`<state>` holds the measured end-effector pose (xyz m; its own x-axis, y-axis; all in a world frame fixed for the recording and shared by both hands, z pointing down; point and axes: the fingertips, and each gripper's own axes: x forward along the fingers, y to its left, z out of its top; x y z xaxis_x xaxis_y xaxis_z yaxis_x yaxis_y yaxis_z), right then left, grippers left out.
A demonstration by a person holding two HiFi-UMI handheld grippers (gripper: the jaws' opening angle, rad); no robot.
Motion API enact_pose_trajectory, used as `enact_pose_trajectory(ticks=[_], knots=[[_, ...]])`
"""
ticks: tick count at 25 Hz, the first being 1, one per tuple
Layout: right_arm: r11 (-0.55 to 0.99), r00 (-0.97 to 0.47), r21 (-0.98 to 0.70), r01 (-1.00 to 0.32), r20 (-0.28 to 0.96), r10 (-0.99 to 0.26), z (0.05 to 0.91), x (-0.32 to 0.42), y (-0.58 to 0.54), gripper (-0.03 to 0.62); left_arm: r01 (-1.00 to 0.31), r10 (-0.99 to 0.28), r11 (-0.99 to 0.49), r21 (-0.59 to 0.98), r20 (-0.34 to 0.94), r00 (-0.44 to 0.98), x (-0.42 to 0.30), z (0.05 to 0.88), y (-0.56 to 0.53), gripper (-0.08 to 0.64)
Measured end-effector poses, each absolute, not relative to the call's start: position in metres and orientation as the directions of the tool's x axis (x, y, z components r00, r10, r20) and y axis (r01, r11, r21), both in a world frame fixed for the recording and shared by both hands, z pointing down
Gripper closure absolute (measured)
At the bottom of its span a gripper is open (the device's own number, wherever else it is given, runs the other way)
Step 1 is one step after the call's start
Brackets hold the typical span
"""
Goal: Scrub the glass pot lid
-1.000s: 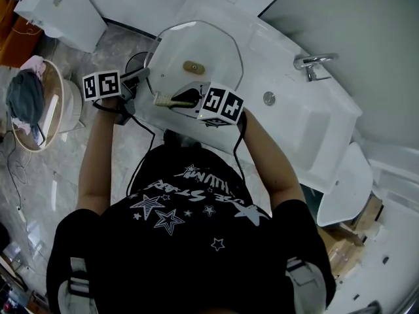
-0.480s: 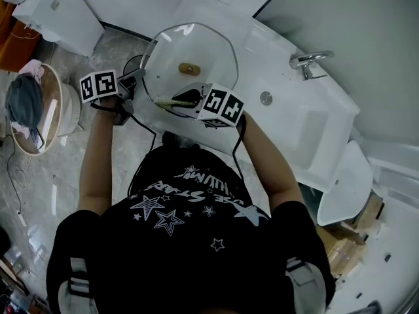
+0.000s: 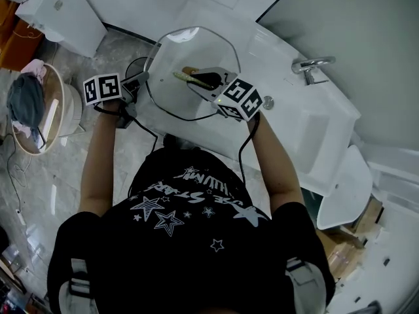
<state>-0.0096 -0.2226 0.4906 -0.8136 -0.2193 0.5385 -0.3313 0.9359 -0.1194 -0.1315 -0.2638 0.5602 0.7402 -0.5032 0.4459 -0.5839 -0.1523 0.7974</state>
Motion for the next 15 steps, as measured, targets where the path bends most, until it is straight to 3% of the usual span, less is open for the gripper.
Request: enact_pose_trajectory(ticks=[4, 7, 15], knots=[[0.851, -0.722, 0.038, -0.524, 0.510, -0.468, 0.470, 0.023, -0.283, 0.526, -0.584, -0.504, -0.151, 0.798, 0.446, 0.740, -0.132, 0.560, -0.264, 0.498], [0.784, -0.639, 0.142, -0.604, 0.502, -0.583, 0.462, 0.041, -0.315, 0.526, -0.575, -0.502, -0.139, 0.807, 0.443, 0.743, -0.132, 0.559, -0.263, 0.498], [0.737, -0.484, 0.427, -0.525, 0.563, -0.670, 0.486, 0.044, -0.333, 0.526, -0.524, -0.516, -0.114, 0.844, 0.400, 0.758, -0.131, 0.555, -0.266, 0.495]])
